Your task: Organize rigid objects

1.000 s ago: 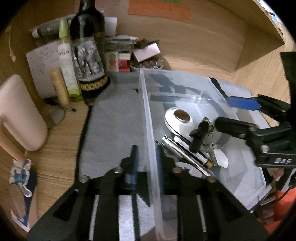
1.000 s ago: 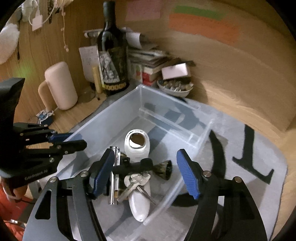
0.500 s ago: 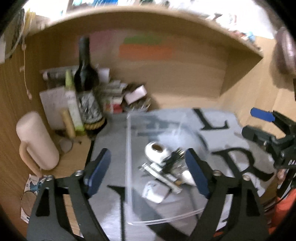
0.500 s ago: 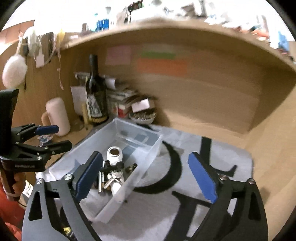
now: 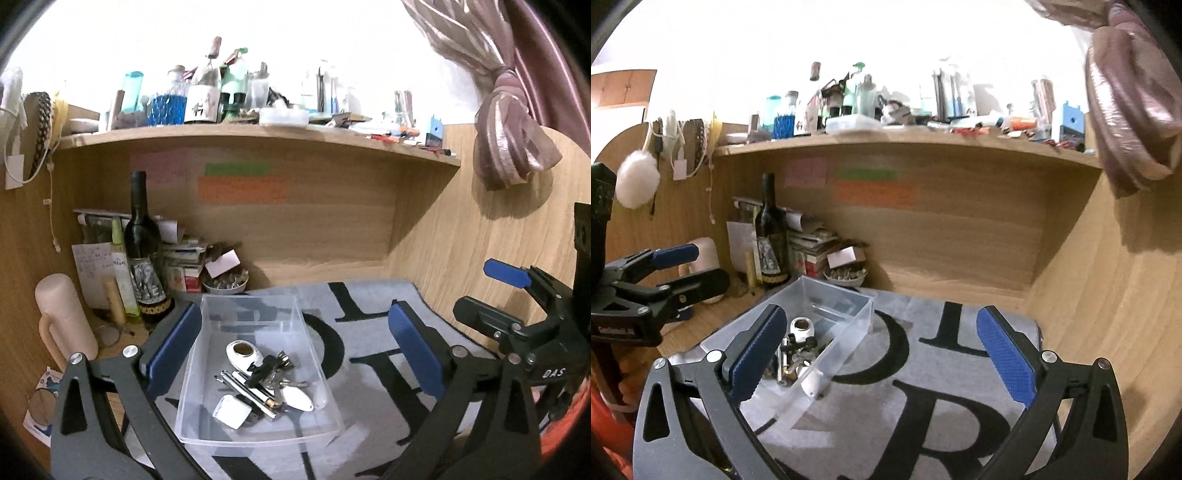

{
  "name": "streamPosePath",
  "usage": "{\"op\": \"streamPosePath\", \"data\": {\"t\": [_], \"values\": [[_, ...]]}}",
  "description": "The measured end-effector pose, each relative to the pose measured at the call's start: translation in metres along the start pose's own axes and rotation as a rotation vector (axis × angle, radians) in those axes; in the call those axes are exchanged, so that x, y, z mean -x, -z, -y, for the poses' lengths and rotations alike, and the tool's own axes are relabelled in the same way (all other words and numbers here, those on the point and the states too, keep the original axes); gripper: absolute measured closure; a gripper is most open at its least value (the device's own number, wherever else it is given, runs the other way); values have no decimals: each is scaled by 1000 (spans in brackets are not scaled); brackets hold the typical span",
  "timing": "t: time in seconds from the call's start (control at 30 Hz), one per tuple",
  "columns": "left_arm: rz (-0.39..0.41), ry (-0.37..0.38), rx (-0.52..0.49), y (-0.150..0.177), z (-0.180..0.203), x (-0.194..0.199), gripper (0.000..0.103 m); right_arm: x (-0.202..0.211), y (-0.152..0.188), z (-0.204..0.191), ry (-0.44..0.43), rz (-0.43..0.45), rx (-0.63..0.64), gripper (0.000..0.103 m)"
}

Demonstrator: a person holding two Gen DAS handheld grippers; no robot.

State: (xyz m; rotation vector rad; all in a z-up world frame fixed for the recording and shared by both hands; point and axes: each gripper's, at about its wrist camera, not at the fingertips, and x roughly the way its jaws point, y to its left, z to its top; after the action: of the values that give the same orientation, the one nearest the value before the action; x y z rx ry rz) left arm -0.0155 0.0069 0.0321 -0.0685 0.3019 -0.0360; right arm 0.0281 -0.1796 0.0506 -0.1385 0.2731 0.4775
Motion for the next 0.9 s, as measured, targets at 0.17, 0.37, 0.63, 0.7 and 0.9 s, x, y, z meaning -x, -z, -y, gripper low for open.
{"op": "streamPosePath", "data": {"t": [0.17, 0.37, 0.63, 0.7, 0.9], "values": [[17, -7, -3, 6, 10, 5, 0, 12, 6, 2, 3, 26, 2, 0], [15, -5, 11, 7, 10, 3, 0, 12, 9, 4, -1, 21, -1, 0], [11, -9, 10, 7, 8, -1, 0, 9, 8, 5, 1, 18, -9, 0], [11, -10, 13, 7, 7, -2, 0, 8, 9, 5, -1, 18, -11, 0], [5, -9, 14, 8, 5, -5, 0, 6, 8, 3, -6, 12, -7, 0]]}}
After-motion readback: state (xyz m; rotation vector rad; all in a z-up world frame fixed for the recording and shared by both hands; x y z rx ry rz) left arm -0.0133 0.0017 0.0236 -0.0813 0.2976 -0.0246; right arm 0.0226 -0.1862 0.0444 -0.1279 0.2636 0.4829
